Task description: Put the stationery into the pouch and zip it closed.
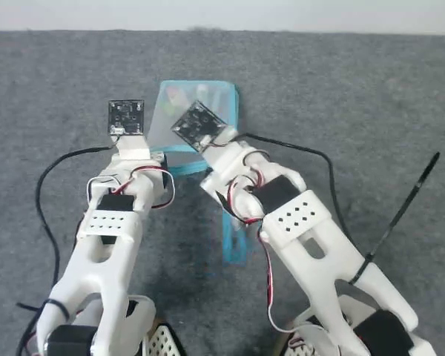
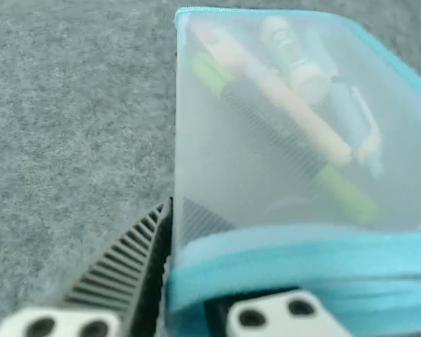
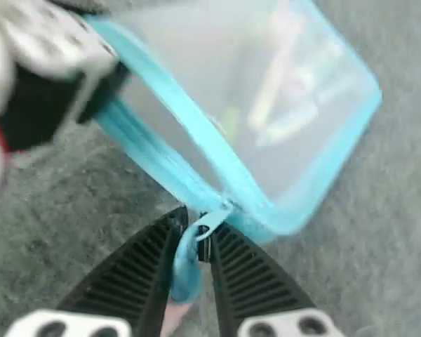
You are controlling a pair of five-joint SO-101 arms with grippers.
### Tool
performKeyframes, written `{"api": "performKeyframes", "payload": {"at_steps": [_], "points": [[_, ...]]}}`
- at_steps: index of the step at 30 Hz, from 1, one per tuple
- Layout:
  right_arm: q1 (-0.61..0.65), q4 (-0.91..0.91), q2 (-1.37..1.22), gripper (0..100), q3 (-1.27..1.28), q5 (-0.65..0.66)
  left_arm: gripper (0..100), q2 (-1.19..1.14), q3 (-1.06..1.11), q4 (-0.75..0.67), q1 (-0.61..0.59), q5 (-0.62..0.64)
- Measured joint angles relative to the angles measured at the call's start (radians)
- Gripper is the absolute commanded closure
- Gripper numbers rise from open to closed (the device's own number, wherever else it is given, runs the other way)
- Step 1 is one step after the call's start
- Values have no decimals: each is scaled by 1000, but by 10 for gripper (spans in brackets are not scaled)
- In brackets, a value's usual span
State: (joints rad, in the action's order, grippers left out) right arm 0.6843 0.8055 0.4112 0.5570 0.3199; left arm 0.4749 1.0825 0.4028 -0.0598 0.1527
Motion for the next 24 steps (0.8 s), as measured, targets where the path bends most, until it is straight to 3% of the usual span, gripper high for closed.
{"api": "performKeyframes", "payload": {"at_steps": [12,24], "points": [[68,6,-41,992,-43,109,991,9,0,35,2,-87],[52,-29,-52,992,-43,140,991,393,21,342,3,-155]]}}
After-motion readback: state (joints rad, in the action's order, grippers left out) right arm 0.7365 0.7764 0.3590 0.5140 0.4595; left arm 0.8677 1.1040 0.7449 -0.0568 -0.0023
